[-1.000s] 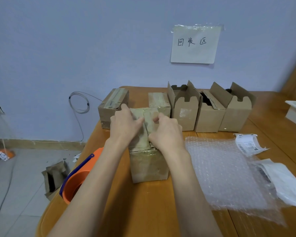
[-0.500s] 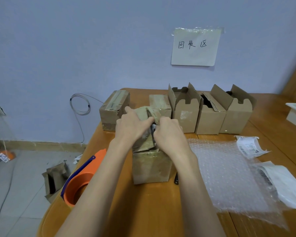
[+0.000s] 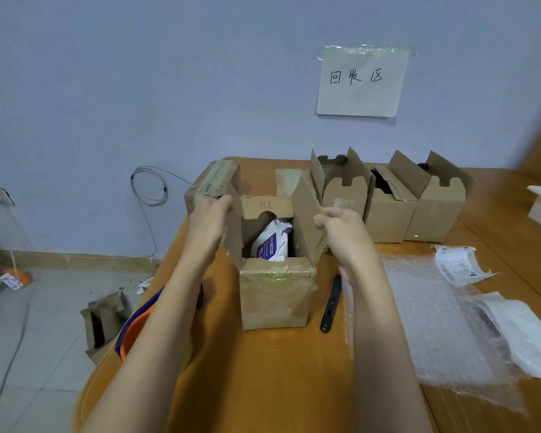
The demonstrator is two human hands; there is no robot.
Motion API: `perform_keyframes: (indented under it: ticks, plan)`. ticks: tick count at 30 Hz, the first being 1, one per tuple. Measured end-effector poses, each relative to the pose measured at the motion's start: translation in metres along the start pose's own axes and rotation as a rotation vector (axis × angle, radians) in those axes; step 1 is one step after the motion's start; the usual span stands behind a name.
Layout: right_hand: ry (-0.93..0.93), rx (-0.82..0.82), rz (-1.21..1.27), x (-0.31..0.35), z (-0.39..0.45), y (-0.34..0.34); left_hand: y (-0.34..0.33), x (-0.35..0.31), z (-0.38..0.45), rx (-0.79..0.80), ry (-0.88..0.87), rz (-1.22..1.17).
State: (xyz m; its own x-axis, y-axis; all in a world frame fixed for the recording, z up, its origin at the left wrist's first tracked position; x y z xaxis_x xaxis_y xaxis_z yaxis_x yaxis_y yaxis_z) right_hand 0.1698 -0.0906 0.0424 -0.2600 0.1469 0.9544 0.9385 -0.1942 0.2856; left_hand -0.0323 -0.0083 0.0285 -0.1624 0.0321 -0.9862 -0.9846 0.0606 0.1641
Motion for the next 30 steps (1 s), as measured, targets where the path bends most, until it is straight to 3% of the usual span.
perform_keyframes:
  ticks: [3, 6, 11, 15, 19, 23, 30]
  plan:
    - [-0.053, 0.031, 0.278, -0.019, 0.002, 0.009, 0.019, 0.018, -0.002, -0.011, 0.115, -0.158]
    - [-0.108, 0.004, 0.215, -0.037, 0.004, 0.015, 0.028, 0.04, -0.007, 0.006, 0.228, -0.2]
    - [-0.143, -0.013, 0.078, -0.047, 0.009, 0.012, 0.019, 0.05, -0.005, 0.047, 0.217, -0.079]
    - [0.171, -0.183, -0.35, -0.013, 0.005, 0.01, 0.007, 0.04, 0.004, 0.095, 0.093, 0.299]
    - [0.363, -0.151, -0.515, 0.019, -0.001, -0.014, 0.005, 0.014, 0.002, -0.038, -0.025, 0.744]
    - [0.367, -0.116, -0.749, 0.039, -0.003, -0.037, -0.005, -0.006, -0.006, -0.051, -0.089, 0.827]
    - [0.045, 0.007, -1.13, 0.023, 0.014, -0.054, -0.018, -0.005, -0.017, 0.059, 0.033, 0.823]
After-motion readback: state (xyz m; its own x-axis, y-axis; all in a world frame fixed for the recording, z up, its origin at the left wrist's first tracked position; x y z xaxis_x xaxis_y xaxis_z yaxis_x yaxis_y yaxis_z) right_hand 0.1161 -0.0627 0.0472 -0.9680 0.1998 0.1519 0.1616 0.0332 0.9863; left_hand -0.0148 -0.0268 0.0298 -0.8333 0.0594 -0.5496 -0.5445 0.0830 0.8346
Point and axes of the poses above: each hand's wrist, its own z-axis towards the middle knuckle, its own y-axis out of the back of the hand, x = y × z, the point moved 6 cm from there along z, towards the middle knuckle, and after that the axes turned 11 degrees about x, right-handed, at the moved point
